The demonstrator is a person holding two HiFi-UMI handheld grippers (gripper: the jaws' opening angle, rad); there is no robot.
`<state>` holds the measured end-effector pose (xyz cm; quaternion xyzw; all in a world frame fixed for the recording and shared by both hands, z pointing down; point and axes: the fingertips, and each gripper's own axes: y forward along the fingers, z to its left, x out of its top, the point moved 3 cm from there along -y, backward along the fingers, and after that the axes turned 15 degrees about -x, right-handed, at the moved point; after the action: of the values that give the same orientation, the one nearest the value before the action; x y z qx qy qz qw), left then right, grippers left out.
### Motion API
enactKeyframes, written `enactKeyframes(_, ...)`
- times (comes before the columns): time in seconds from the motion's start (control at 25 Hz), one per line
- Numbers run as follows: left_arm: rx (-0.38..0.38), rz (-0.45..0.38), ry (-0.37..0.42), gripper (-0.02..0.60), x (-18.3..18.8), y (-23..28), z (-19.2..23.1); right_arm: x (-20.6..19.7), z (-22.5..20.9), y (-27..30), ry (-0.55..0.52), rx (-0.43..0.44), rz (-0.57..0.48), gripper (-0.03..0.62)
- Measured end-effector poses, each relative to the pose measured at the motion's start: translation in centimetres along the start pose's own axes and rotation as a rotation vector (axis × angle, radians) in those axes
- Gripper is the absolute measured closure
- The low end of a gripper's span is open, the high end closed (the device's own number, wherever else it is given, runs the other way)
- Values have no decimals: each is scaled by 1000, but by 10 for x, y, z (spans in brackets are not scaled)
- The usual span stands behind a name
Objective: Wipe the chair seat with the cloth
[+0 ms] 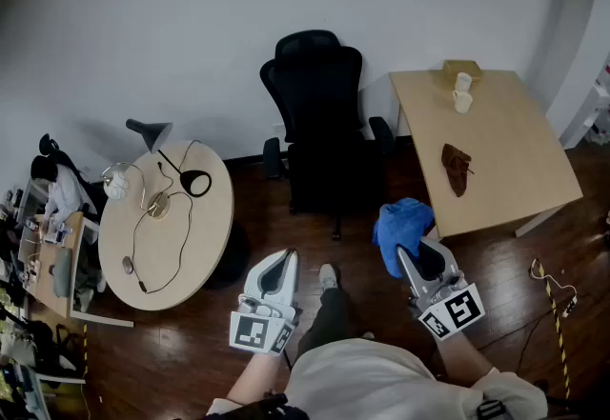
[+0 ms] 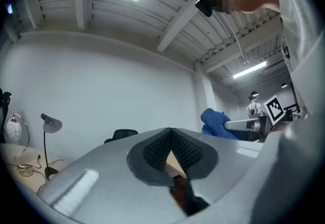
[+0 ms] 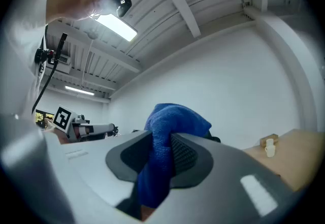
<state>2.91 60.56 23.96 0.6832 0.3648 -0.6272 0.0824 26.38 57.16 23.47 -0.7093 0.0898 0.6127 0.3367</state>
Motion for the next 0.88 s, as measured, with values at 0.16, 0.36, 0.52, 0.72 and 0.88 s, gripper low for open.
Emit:
enactKeyframes(0.16,12,-4,-9,500,-17,14,54,-18,-7,49,-4,-21,8,497)
enactKeyframes(0.36,-6,-7,-49,500,-44,67,160,-39,-28,158,-18,-61,40,497)
enactKeyframes(0.52,-34,-23,-45,500,-60,116,235,-60,-49,241,-33,-81,71,497)
enactKeyframes(0.72,-68,9,-100,500,-81,181,342,-70,-73,367,-31,-109,110,497)
enactKeyframes(0.88,-73,37,-112,500,-100,225,433,-91,-89,462,-21,-137,147,497)
